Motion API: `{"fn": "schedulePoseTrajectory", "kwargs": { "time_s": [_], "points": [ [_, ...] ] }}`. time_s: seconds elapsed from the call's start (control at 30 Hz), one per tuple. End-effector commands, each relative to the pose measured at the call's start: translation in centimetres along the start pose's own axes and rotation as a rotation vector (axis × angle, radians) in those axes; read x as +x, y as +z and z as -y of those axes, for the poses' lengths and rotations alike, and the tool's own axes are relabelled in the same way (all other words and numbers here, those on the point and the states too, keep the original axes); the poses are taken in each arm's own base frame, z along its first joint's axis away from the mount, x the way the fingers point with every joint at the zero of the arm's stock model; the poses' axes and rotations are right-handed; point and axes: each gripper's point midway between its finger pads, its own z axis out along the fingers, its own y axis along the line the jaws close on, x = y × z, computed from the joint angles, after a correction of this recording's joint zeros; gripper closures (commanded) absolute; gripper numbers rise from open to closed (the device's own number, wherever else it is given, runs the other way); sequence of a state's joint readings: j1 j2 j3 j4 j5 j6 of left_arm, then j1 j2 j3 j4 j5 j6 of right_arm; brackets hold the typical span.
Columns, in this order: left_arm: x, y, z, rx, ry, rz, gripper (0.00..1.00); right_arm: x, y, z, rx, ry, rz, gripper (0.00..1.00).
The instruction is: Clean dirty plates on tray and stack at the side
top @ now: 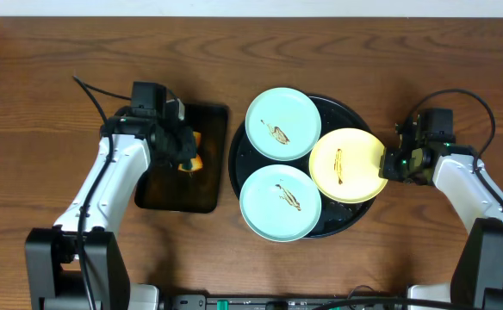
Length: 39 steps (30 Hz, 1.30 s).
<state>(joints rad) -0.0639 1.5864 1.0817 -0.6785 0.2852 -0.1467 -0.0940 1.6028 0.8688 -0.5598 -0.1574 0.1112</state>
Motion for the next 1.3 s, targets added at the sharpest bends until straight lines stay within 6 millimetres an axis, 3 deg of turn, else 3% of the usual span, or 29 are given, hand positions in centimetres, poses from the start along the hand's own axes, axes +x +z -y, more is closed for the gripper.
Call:
{"fn": "schedulePoseTrajectory", "kwargs": {
  "time_s": [0.0,0.07,0.1,0.2,0.3,0.5,0.57,0.73,0.9,1.13,1.27],
  "points": [
    [-0.9,-1.4,-3.0,-0.186,-0.12,0.079,0.93,0.3,0.3,0.7,0.027,0.006,-0.017,0.99],
    [-0.7,-2.0,-5.5,-0.329,-0.246,0.109,0.93,0.3,0.3,0.7,0.026,0.007,-0.017,0.99],
    [-0.7,-1.8,-4.8,-0.285,-0.201,0.091,0.93,0.3,0.3,0.7,0.026,0.007,-0.017,0.99],
    [-0.1,-1.1,1.7,0.083,0.145,0.018,0.93,0.3,0.3,0.7,0.026,0.006,-0.017,0.99],
    [-1.1,-1.2,-2.0,-0.128,-0.085,0.075,0.93,0.3,0.3,0.7,0.026,0.006,-0.017,0.99],
    [-1.6,-1.8,0.8,0.018,0.024,0.096,0.93,0.4,0.3,0.7,0.026,0.007,-0.02,0.99],
    [-2.5,-2.7,1.8,0.06,0.047,0.147,0.93,0.4,0.3,0.7,0.026,0.006,-0.019,0.99],
    [-5.4,-7.0,6.3,0.196,0.193,0.353,0.93,0.4,0.3,0.7,0.026,0.007,-0.02,0.99],
    [-6.7,-9.8,10.5,0.253,0.293,0.503,0.93,0.4,0.3,0.7,0.026,0.007,-0.02,0.99],
    [-6.9,-9.2,10.4,0.045,0.322,0.561,0.93,0.4,0.3,0.7,0.026,0.007,-0.02,0.98],
    [-6.7,-9.1,10.3,0.032,0.32,0.553,0.93,0.4,0.3,0.7,0.026,0.007,-0.02,0.99]
  ]
}}
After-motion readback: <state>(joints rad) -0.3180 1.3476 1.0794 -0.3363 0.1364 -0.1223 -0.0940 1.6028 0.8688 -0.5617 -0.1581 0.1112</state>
